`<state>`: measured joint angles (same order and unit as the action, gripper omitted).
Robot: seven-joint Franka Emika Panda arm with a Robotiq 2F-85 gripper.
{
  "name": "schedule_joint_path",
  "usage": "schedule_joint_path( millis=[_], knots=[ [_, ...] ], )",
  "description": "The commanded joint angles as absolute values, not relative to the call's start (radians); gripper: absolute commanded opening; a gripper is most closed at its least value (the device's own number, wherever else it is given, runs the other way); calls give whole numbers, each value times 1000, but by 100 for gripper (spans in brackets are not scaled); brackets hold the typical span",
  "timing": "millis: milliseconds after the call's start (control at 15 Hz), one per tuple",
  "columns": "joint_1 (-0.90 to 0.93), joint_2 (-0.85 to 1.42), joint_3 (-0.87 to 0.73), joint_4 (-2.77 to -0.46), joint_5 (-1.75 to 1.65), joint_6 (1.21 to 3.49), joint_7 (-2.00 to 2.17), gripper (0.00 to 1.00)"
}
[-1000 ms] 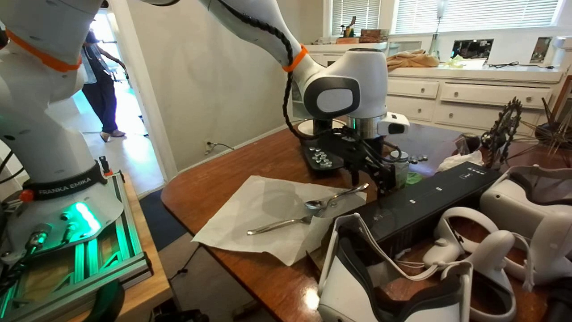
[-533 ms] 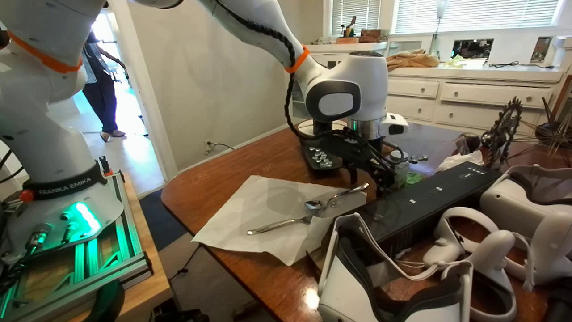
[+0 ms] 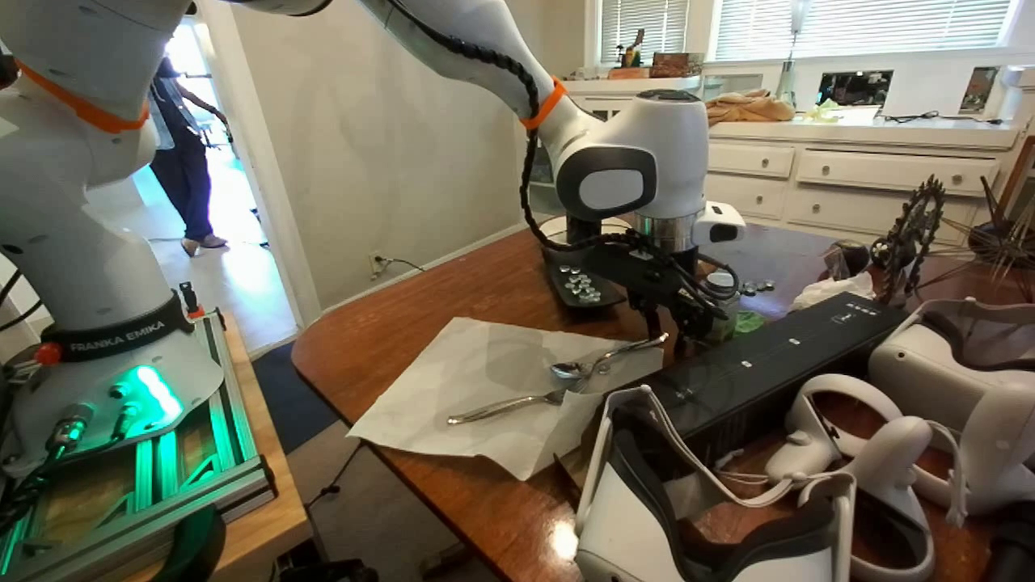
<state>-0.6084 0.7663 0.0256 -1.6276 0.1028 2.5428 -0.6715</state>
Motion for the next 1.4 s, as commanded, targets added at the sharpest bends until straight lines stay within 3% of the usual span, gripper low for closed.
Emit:
schedule_joint_path(
  millis=[0,133,867,1333],
  knots=[
    [-622,792,44,-1610,127,2538,-706,19],
    [-621,793,45,-1609,129,2535,-705,3],
    [-602,721,12,-1624,194,2292,-559,5],
    [-582,654,-18,-1647,249,2263,-406,5]
  ],
)
